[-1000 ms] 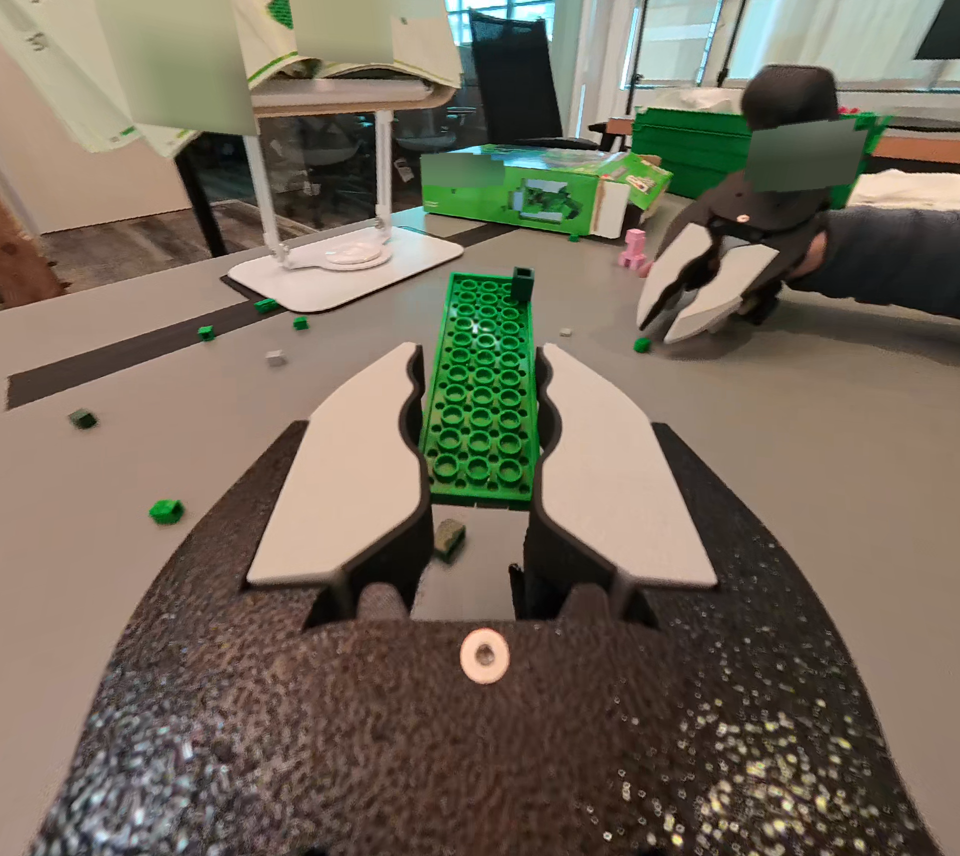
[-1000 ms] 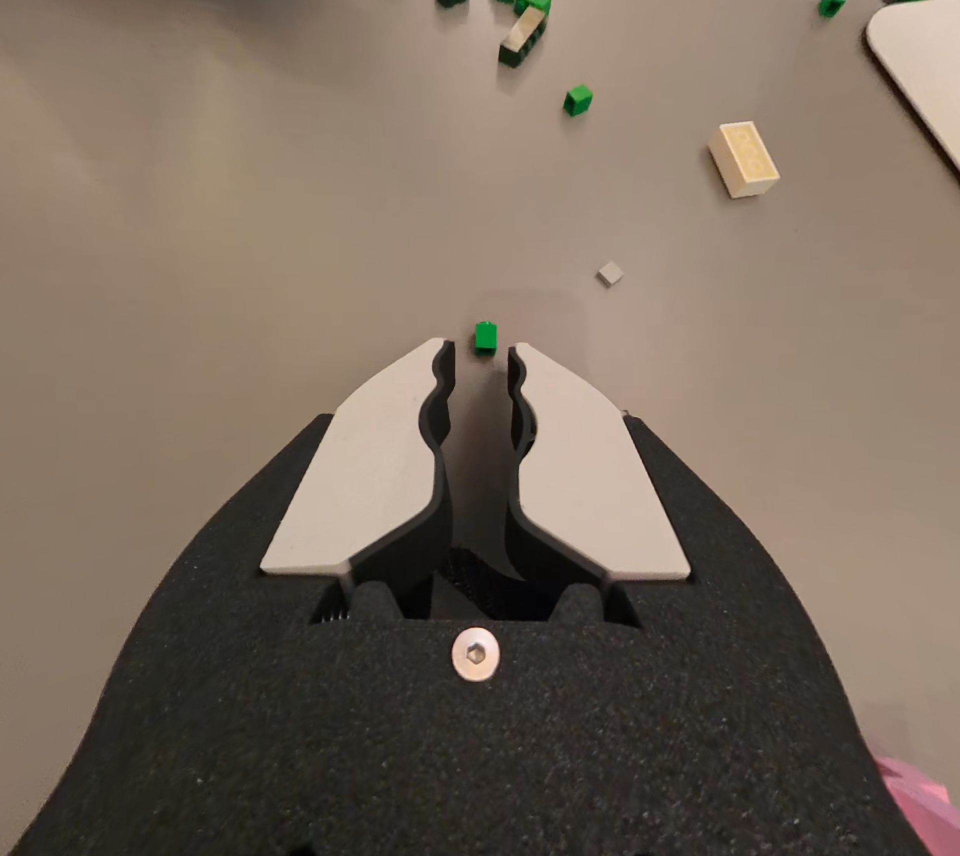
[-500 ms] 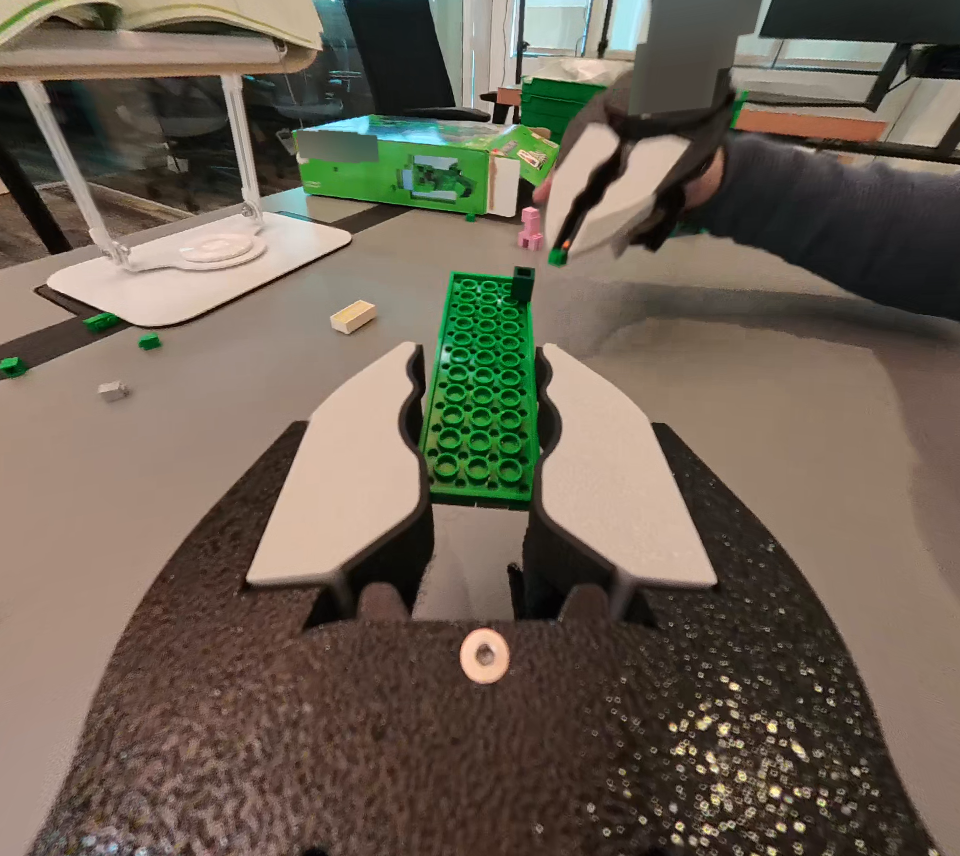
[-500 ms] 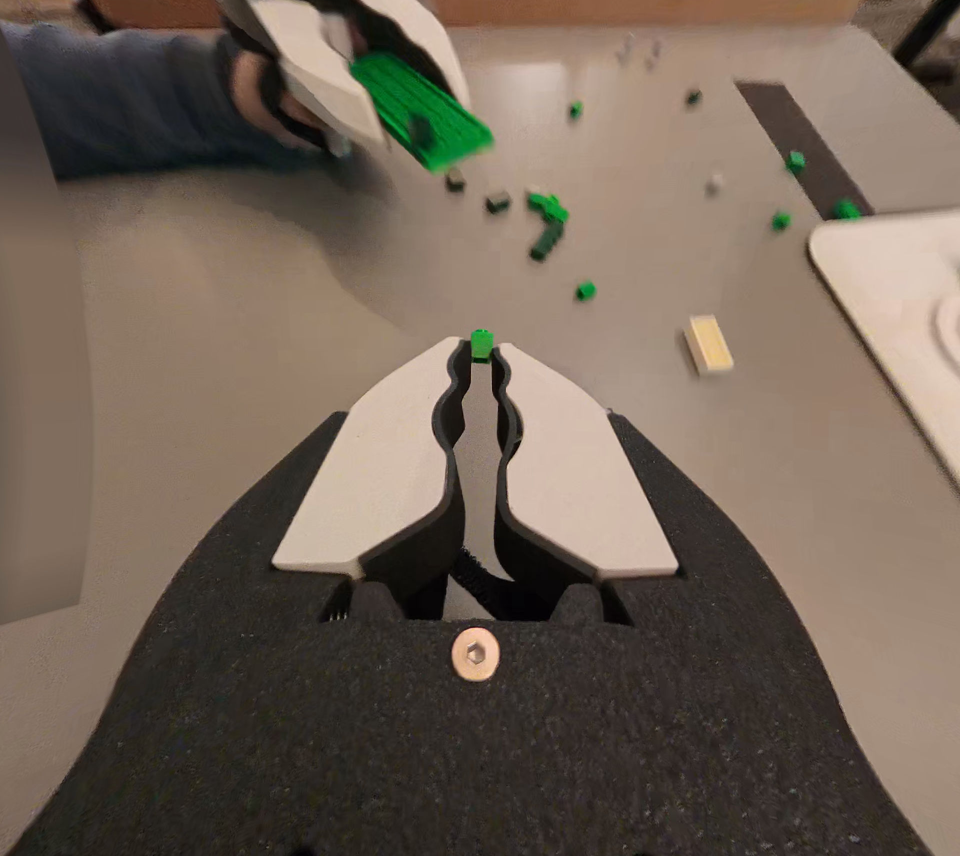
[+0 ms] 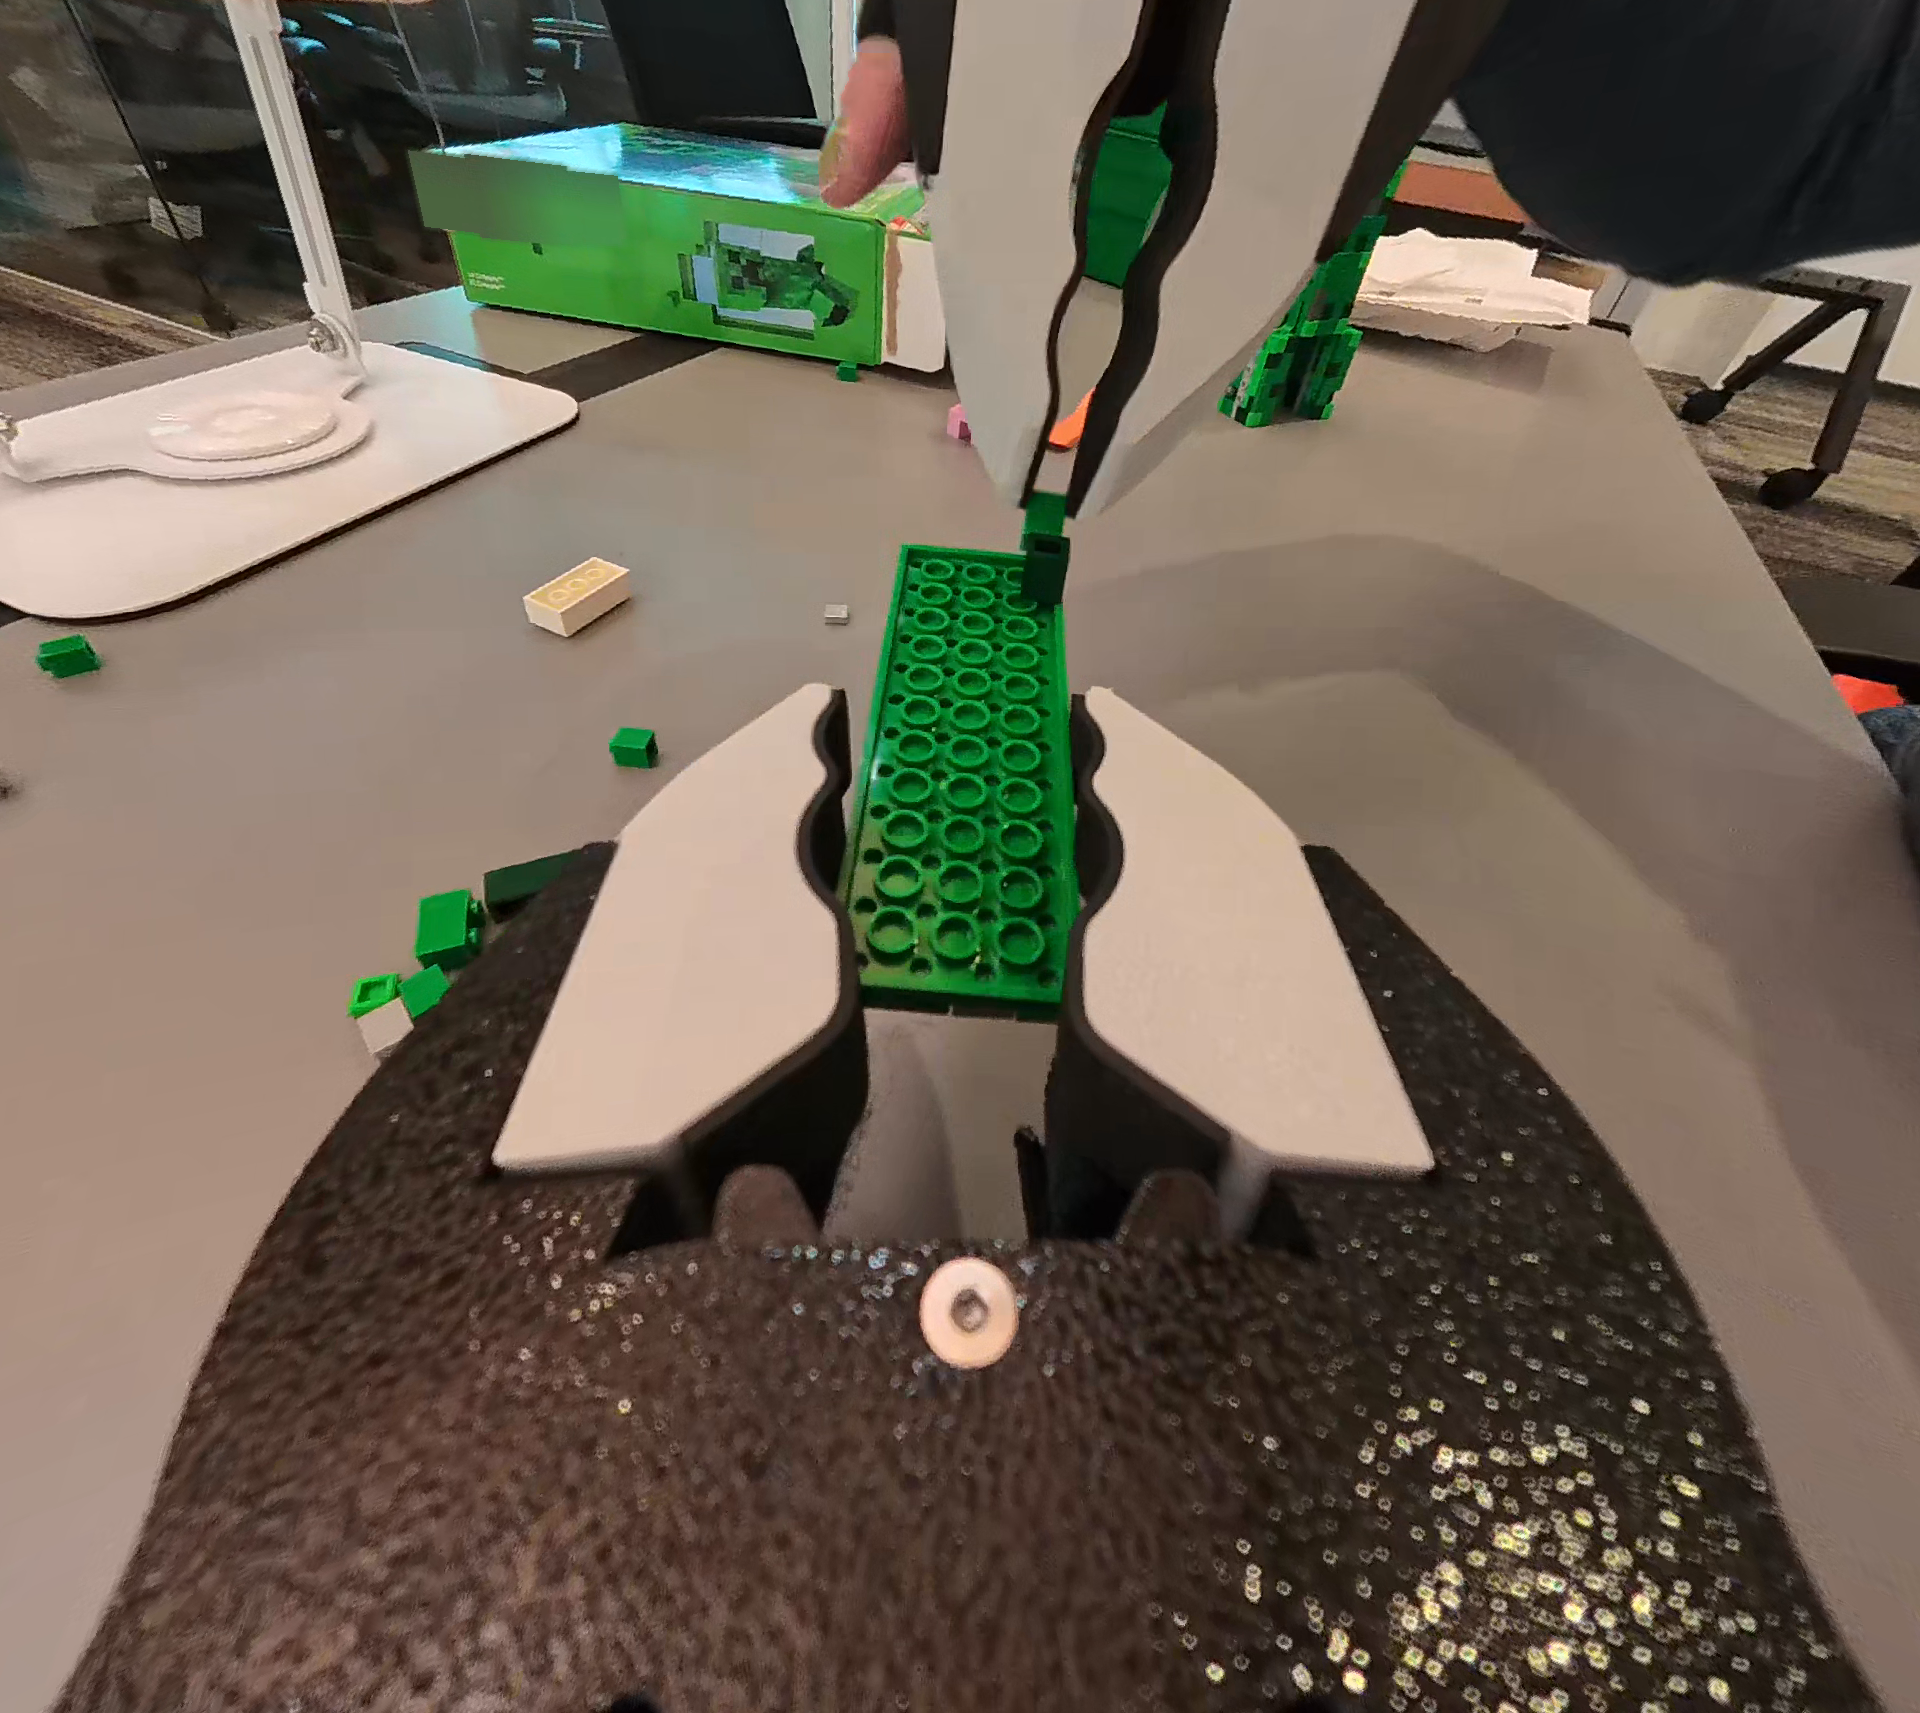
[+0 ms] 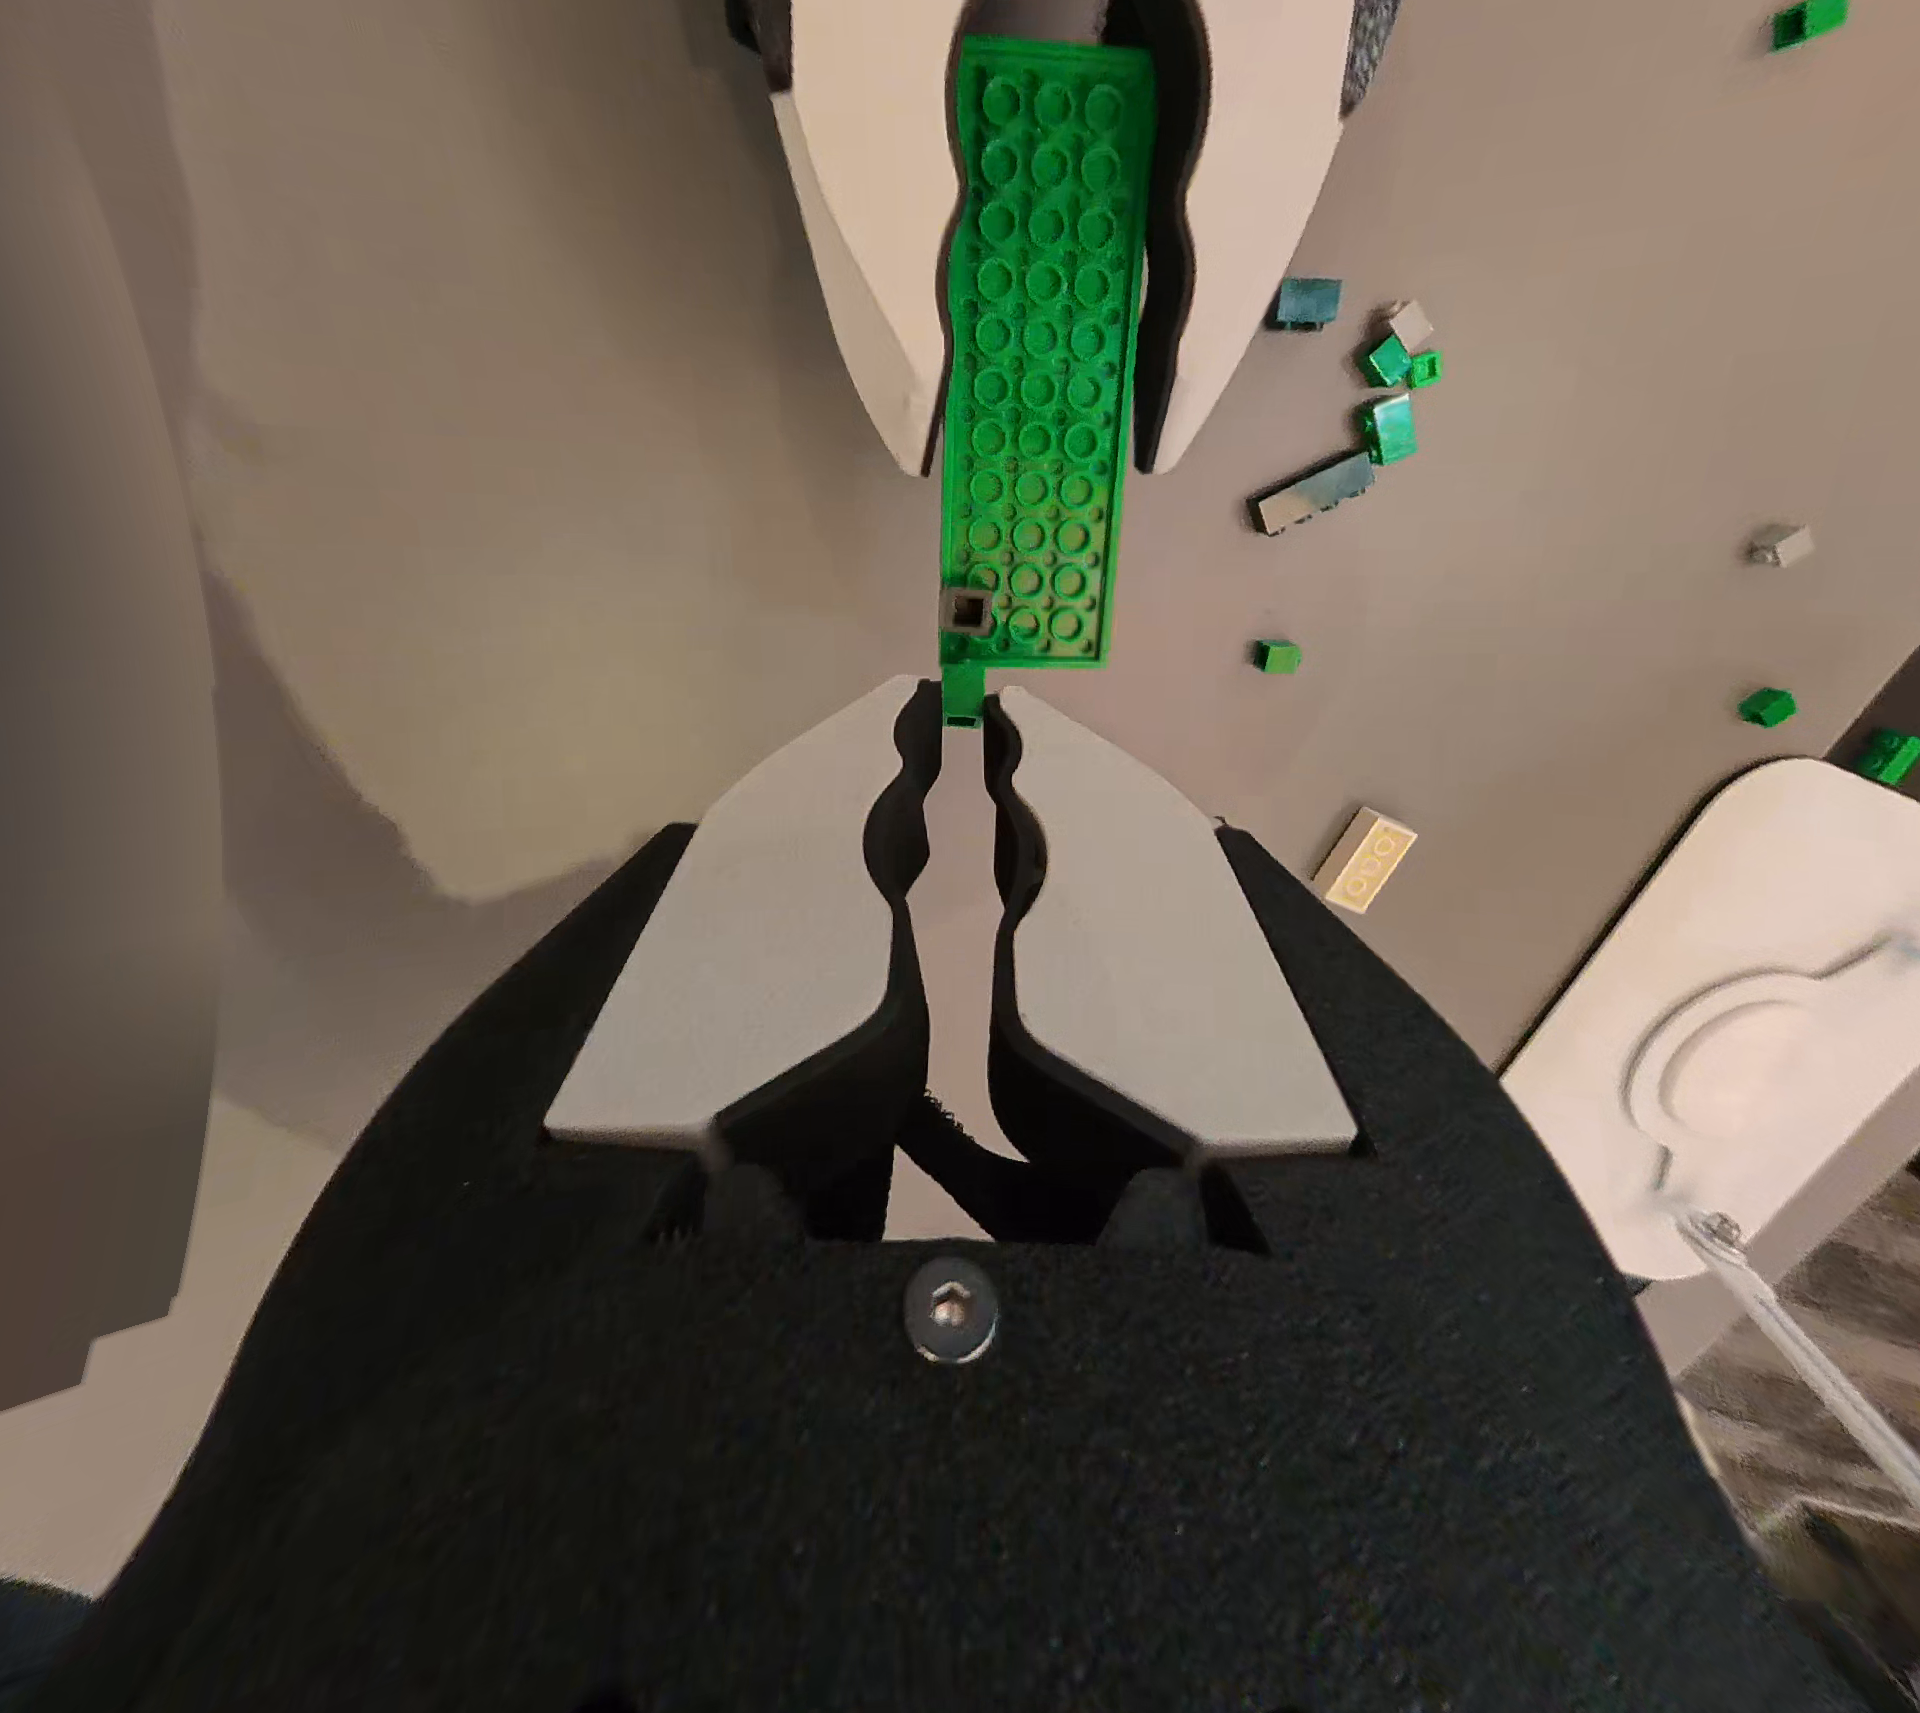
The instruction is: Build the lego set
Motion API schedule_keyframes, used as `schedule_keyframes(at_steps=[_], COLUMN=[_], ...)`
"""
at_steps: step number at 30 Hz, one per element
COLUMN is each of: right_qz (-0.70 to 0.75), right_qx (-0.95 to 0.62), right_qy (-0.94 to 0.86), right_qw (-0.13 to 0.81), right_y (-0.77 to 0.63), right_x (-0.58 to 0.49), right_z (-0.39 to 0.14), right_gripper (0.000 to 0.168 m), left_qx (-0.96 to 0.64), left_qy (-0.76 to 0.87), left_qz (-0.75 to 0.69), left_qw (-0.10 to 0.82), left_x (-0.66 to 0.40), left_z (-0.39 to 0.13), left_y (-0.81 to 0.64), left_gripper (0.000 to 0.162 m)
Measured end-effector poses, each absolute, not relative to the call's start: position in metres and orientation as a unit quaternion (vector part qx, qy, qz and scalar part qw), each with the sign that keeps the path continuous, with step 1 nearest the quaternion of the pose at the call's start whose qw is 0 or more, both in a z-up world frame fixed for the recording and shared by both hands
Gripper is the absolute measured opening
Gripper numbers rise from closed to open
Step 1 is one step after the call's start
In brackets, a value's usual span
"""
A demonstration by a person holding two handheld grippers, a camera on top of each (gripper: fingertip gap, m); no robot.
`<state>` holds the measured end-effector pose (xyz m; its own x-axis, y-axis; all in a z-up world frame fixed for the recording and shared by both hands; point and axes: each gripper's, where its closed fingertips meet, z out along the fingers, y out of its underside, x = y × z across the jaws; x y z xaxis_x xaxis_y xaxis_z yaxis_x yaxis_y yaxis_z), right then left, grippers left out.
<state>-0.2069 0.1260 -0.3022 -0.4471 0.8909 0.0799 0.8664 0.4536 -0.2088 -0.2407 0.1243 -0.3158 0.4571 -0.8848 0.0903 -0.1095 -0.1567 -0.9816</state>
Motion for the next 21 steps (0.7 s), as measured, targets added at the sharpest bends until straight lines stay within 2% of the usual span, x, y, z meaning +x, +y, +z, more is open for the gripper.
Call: schedule_keyframes(at_steps=[11,21], right_qz=[0.042,0.053], right_qx=[-0.49,-0.494], right_qy=[-0.87,-0.867], right_qw=[0.036,0.041], right_y=[0.1201,0.1186], right_x=[-0.205,-0.2077], right_z=[-0.3042,-0.304], right_gripper=[0.007,0.008], left_qx=[-0.663,-0.661], left_qy=[0.388,0.385], left_qz=[-0.367,-0.373], left_qw=[0.525,0.525], left_x=[-0.2333,-0.233], left_z=[-0.3173,-0.316], left_y=[0.1199,0.1198], left_gripper=[0.04,0.04])
